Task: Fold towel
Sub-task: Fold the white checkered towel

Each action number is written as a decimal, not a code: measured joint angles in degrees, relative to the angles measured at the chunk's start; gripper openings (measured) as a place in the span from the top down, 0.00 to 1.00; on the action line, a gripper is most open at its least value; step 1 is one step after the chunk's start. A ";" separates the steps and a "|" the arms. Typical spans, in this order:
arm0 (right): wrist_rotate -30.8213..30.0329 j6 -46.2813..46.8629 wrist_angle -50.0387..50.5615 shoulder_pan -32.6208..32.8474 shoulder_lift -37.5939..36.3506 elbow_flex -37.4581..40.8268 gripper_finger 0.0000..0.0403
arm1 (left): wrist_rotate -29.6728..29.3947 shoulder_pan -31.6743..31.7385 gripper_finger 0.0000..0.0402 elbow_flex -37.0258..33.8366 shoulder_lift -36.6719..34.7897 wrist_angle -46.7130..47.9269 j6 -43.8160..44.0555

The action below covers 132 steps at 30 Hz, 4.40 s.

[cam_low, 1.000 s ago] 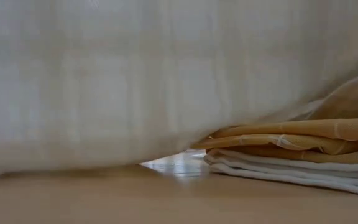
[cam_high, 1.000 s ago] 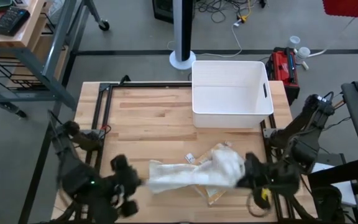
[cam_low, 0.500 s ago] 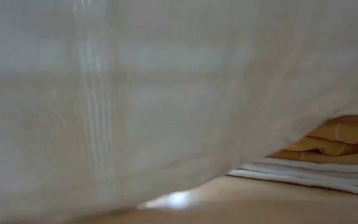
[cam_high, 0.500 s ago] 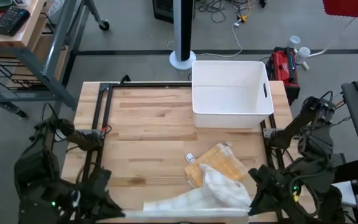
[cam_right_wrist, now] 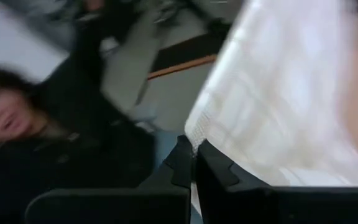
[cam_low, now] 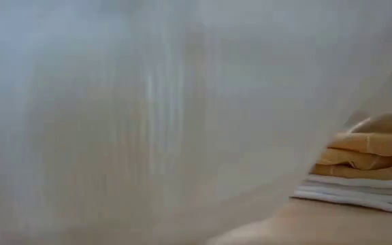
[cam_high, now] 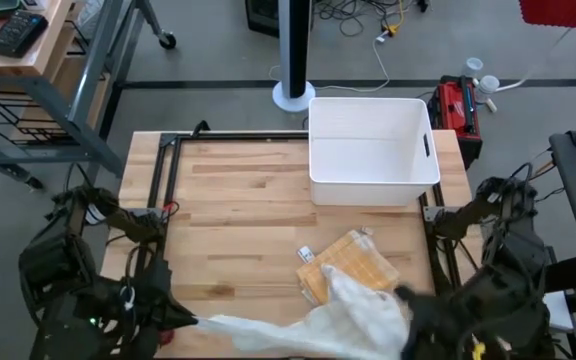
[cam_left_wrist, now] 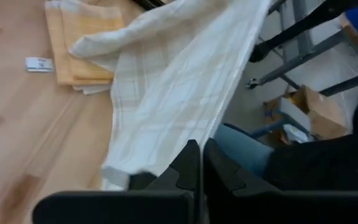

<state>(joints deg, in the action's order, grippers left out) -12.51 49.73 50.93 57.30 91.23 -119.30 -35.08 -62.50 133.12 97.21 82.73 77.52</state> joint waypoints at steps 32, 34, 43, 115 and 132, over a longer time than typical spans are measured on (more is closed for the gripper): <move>-17.04 -8.81 39.65 -3.34 8.61 -5.58 1.00 | -15.12 4.73 1.00 -10.19 -1.50 8.19 -4.95; -15.33 -9.82 38.75 -4.73 8.08 -0.75 1.00 | -14.57 6.54 1.00 -13.71 -1.62 7.70 -4.67; -15.53 -11.09 39.22 -10.68 7.90 18.01 1.00 | -12.16 14.82 1.00 -29.47 -2.13 7.33 -6.17; -18.84 -26.79 11.90 -26.56 0.82 36.13 0.53 | 23.38 27.38 0.57 -87.26 -2.20 -68.61 9.13; -19.02 -26.31 5.43 -26.56 1.03 36.34 0.53 | 20.45 27.39 0.59 -77.20 -2.39 -42.53 14.09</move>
<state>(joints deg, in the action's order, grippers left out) -31.53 23.42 56.36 30.74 92.26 -82.96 -14.63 -35.11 55.92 94.83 40.20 91.61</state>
